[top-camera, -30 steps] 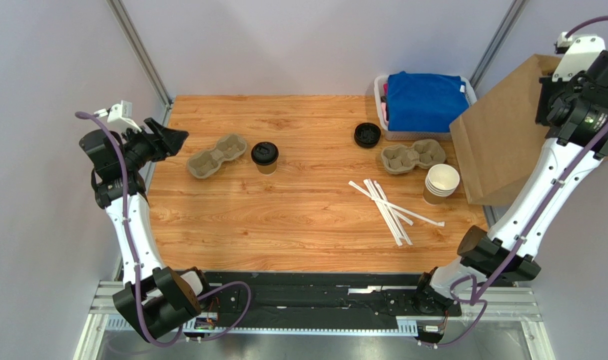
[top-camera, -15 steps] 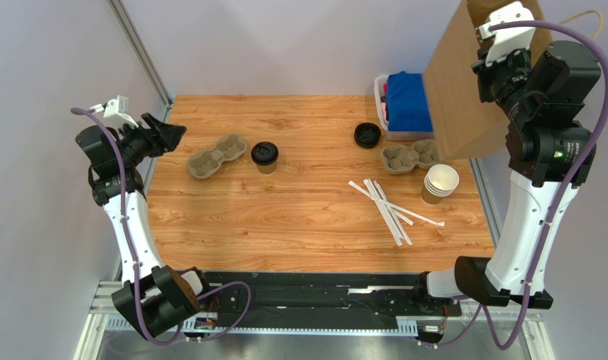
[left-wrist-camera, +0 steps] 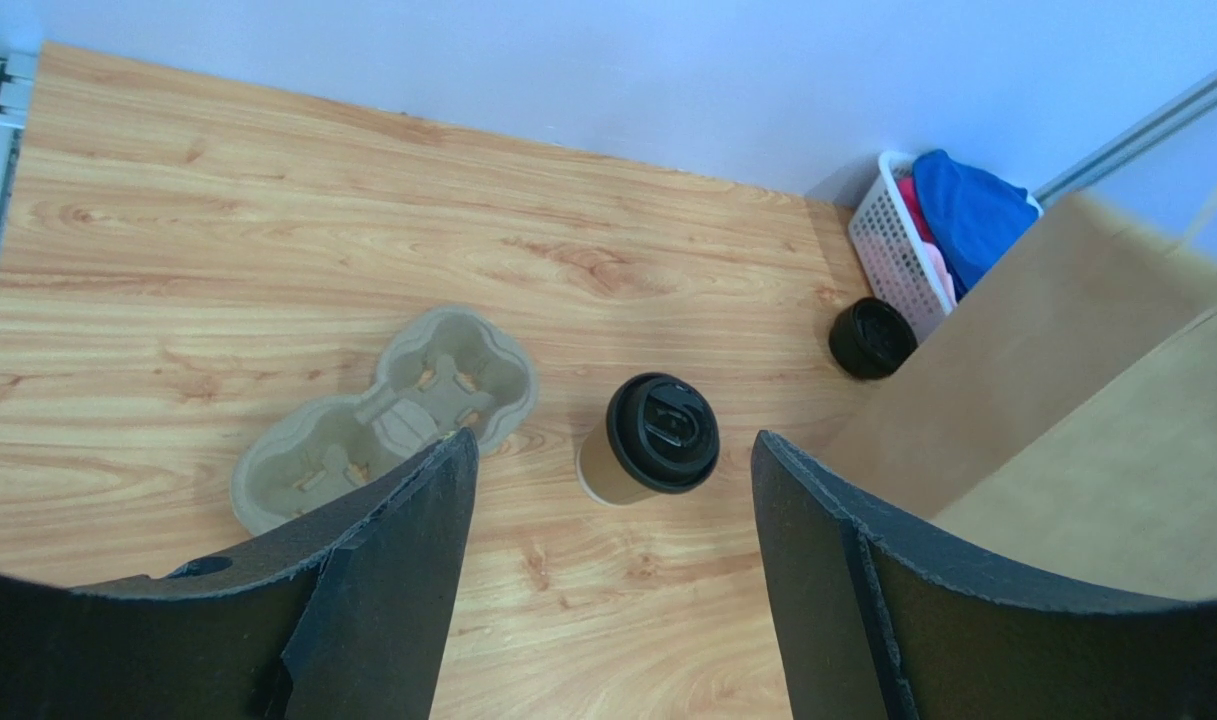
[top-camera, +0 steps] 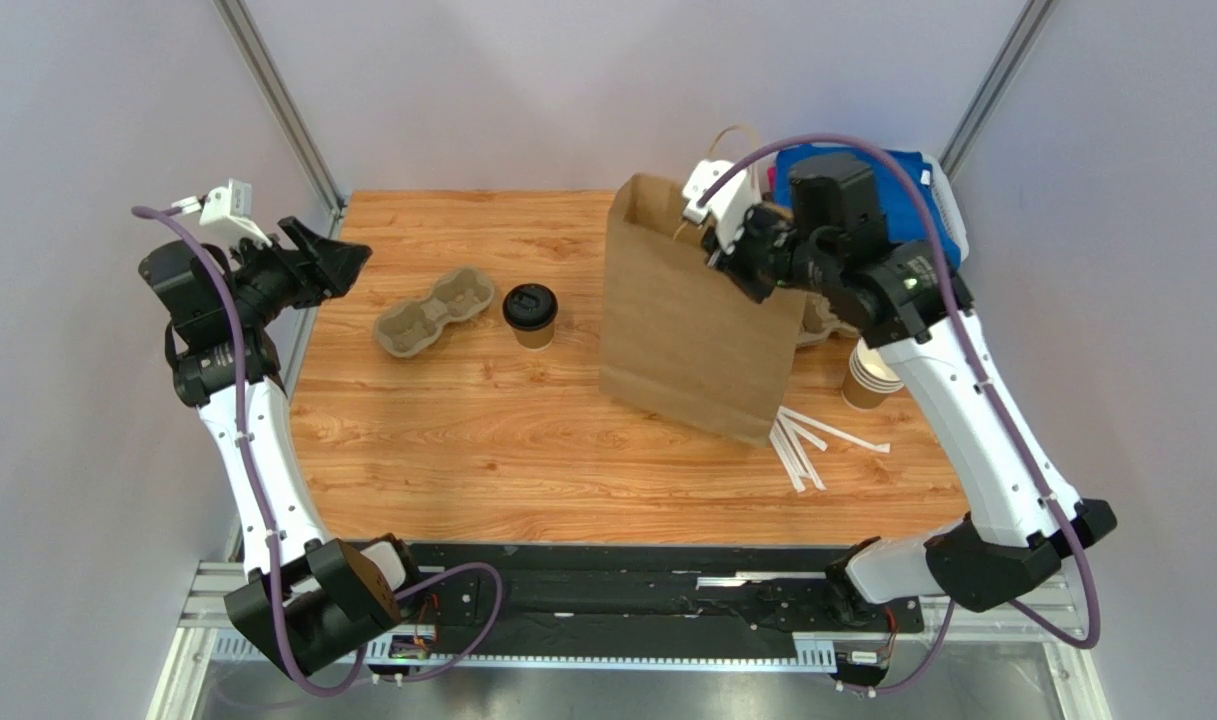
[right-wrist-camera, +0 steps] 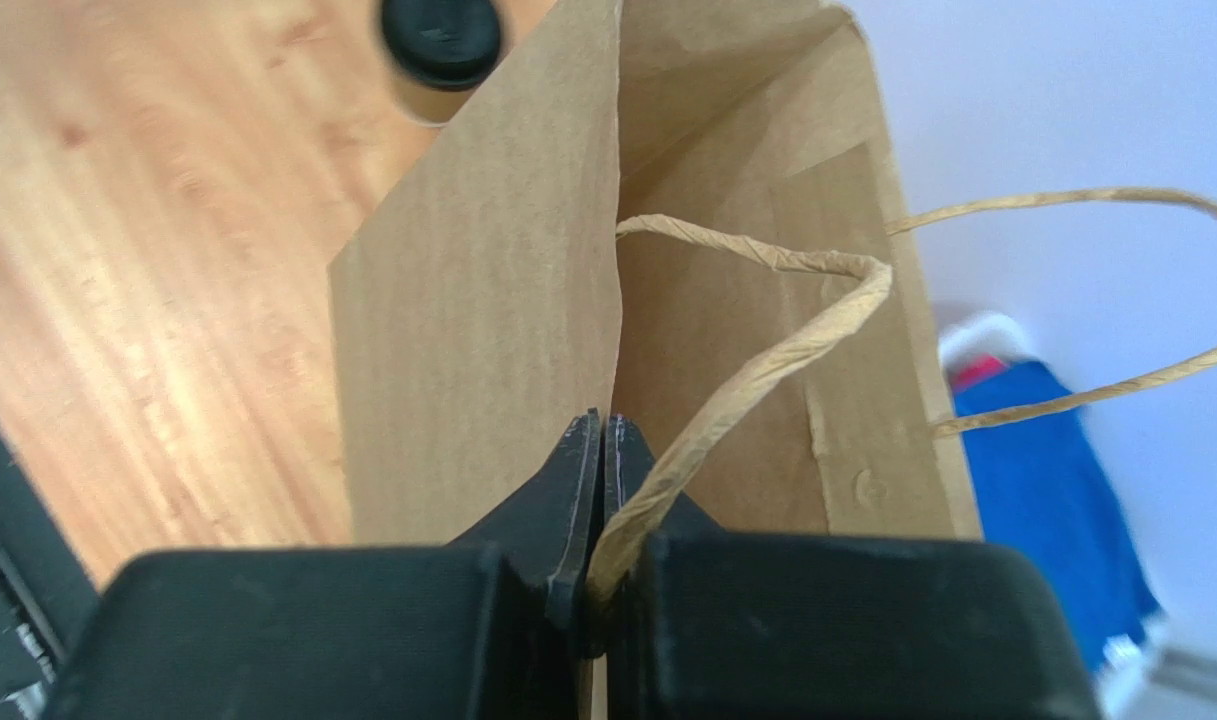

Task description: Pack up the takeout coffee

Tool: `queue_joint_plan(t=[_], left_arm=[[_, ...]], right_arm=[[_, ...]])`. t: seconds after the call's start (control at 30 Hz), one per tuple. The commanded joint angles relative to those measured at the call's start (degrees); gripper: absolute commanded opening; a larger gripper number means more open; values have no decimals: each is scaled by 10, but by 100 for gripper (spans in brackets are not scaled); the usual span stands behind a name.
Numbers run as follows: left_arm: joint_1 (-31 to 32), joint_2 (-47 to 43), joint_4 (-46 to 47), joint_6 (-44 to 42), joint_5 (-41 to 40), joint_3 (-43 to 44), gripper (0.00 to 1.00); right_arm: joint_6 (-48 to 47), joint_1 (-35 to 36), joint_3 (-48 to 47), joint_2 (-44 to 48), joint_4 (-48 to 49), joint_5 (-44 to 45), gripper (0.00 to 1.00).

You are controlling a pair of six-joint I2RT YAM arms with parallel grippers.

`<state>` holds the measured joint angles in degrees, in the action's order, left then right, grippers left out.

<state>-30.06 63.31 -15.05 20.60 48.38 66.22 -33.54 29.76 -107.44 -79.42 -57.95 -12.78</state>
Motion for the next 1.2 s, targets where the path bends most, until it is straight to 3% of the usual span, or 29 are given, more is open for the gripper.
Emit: queue_joint_plan(t=[0.0,0.3,0.47,0.57,0.6,0.63,0.73,0.9,1.07,1.17], left_arm=[[4,-17,-21,-21,31,23,76],[19,-47,-88,-111,65,21,75],[52,-54,-118,-151,78,29,75],[84,-52,-137,-176,71,35,75],[97,-50,-137,-182,67,37,75],[102,-49,-137,-182,60,37,75],[107,-35,-138,-168,42,38,76],[106,-10,-147,-122,0,34,76],[42,-21,-76,-4,-15,-32,77],[8,-14,-85,-5,-64,-48,76]], right_arm=[[-37,52,68,35,66,-42,0],[-139,164,227,87,167,-73,0],[-182,181,247,106,148,-108,2],[-210,182,259,118,125,-111,22],[-212,182,259,121,122,-110,33],[-207,181,256,124,112,-103,58],[-170,182,246,133,101,-80,80],[-95,181,174,129,83,-12,84],[8,178,95,124,81,53,86],[81,144,67,111,93,82,86]])
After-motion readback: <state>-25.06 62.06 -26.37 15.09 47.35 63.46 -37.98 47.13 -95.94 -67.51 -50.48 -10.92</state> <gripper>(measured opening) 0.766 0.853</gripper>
